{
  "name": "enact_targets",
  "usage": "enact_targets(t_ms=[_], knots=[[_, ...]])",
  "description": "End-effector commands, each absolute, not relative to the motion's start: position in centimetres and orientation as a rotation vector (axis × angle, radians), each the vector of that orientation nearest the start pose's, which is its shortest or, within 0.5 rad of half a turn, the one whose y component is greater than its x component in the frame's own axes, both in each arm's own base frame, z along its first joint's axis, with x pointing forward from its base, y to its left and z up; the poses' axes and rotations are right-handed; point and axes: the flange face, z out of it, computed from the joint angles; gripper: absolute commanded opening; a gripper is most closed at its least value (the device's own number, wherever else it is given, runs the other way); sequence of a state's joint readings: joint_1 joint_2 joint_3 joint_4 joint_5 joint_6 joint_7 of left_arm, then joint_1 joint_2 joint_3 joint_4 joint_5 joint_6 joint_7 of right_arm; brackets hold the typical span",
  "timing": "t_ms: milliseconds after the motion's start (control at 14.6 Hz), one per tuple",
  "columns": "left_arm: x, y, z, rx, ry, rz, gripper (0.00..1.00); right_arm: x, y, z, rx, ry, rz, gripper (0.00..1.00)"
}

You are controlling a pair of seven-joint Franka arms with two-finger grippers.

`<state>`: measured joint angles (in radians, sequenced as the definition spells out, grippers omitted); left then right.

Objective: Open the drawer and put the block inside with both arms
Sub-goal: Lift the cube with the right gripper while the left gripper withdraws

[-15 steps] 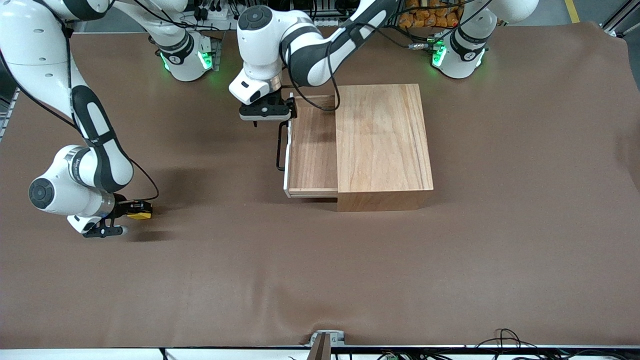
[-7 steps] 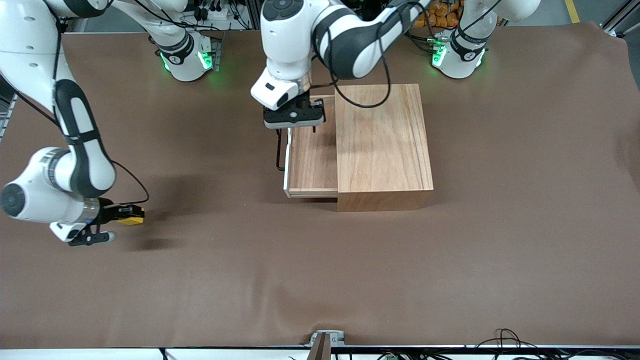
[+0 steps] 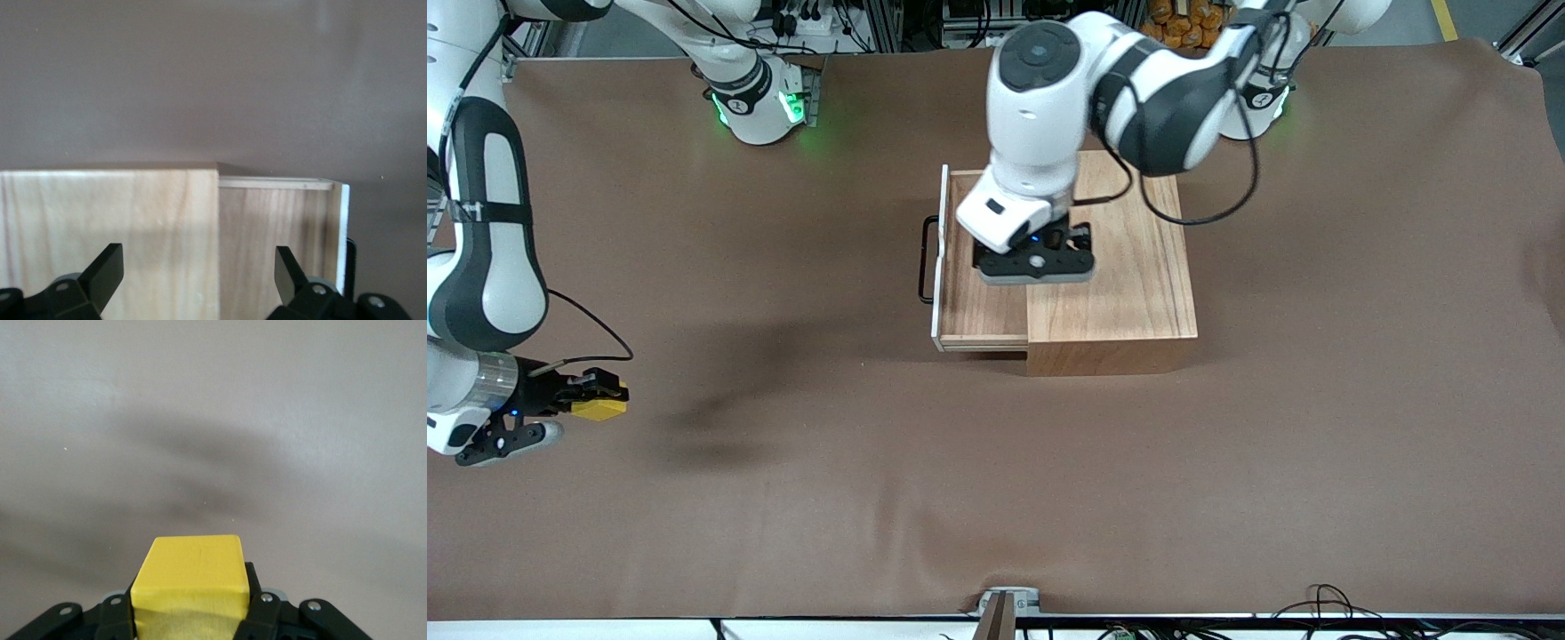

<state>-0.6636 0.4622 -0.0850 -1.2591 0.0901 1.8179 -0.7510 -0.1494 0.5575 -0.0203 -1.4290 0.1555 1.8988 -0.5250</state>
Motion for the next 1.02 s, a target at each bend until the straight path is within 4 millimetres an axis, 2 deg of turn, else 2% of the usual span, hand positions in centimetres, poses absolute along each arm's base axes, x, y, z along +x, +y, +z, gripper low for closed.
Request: enact_targets(t_ms=[0, 137, 205, 273, 341, 546, 683, 819, 956], knots=[[56.0, -40.6, 52.4, -3.228, 0.057, -0.075, 1.00, 70.2, -8.4, 40.1, -2.920, -0.532, 0.060, 0.00], [58.0, -36.0, 53.0, -3.245, 0.106, 0.000, 1.00, 70.7, -4.8, 42.7, -2.906, -0.615, 0.073, 0.00], [58.9, -34.1, 53.3, -3.245, 0.126, 0.009, 1.00, 70.5, -3.0, 42.8, -2.890, -0.645, 0.110, 0.00], [59.6, -32.3, 53.5, -3.240, 0.143, 0.022, 1.00, 70.1, -1.1, 43.6, -2.876, -0.648, 0.127, 0.00], [60.3, -29.9, 54.1, -3.236, 0.143, 0.029, 1.00, 69.4, 0.8, 45.7, -2.875, -0.619, 0.124, 0.00], [61.5, -23.6, 55.9, -3.221, 0.239, 0.043, 1.00, 66.2, 10.5, 49.0, -2.884, -0.553, 0.266, 0.00], [61.7, -19.9, 57.4, -3.218, 0.275, 0.056, 1.00, 64.5, 15.7, 49.7, -2.854, -0.571, 0.307, 0.00], [61.5, -17.0, 58.6, -3.235, 0.288, 0.069, 1.00, 63.5, 18.7, 50.0, -2.759, -0.598, 0.323, 0.00], [60.3, -15.7, 60.2, -3.231, 0.269, 0.089, 1.00, 61.5, 22.6, 50.3, -2.727, -0.653, 0.372, 0.00]])
